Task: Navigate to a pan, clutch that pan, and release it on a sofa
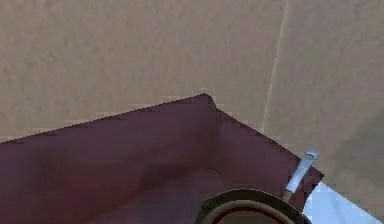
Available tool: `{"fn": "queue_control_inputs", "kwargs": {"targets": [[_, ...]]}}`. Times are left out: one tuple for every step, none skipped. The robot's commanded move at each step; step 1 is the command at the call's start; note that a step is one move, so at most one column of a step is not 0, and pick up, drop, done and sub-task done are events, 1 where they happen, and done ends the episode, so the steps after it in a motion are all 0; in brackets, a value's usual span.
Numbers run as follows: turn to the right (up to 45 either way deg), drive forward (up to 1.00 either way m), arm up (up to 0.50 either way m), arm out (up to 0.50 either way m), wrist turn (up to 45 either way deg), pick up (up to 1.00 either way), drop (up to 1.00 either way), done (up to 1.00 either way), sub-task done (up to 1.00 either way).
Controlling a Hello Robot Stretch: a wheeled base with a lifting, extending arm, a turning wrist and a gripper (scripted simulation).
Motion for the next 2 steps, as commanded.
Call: {"fn": "queue_control_inputs", "kwargs": {"targets": [[-45.0, 0.00, 0.00, 0.00, 0.0, 0.00, 0.00, 0.00, 0.00], [-21.0, 0.00, 0.00, 0.00, 0.0, 0.00, 0.00, 0.00, 0.00]]}}
